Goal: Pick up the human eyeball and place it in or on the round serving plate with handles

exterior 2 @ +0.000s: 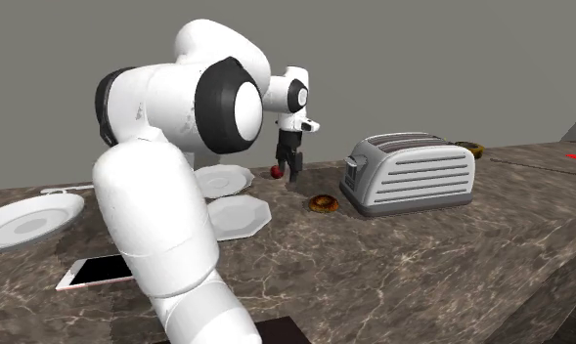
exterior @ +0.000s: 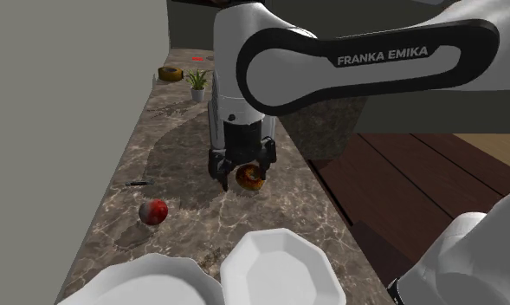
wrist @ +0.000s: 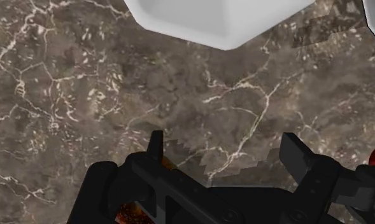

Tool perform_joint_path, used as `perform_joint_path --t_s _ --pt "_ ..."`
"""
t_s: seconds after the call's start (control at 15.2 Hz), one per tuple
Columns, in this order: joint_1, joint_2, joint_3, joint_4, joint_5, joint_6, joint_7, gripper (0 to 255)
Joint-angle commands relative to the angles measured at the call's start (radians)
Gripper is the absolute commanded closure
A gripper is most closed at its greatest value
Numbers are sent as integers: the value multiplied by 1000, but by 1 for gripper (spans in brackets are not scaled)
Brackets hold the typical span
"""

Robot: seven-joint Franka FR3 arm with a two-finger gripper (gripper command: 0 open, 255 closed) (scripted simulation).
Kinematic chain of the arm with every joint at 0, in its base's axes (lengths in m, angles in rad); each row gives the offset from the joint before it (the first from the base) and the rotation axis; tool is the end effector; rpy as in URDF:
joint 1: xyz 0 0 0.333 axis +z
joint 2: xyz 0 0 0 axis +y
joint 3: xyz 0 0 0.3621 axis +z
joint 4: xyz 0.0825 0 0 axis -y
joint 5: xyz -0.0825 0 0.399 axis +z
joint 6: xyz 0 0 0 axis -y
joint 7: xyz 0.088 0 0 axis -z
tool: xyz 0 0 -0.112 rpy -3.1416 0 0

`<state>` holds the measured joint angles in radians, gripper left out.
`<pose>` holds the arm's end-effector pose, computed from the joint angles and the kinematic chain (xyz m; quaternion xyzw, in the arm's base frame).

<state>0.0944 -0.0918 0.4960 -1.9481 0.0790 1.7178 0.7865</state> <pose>0.4308 0.3077 0.5388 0.9911 -0.1087 -0.0682 0.0343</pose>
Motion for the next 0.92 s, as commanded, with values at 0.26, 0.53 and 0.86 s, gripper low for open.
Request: perform_joint_path --t_s 0.26,0.53,0.86 --pt "57 231 58 209 -86 8 176 0" --pt "128 406 67 395 -163 -17 280 0" --pt "254 643 48 701 -255 -93 377 0"
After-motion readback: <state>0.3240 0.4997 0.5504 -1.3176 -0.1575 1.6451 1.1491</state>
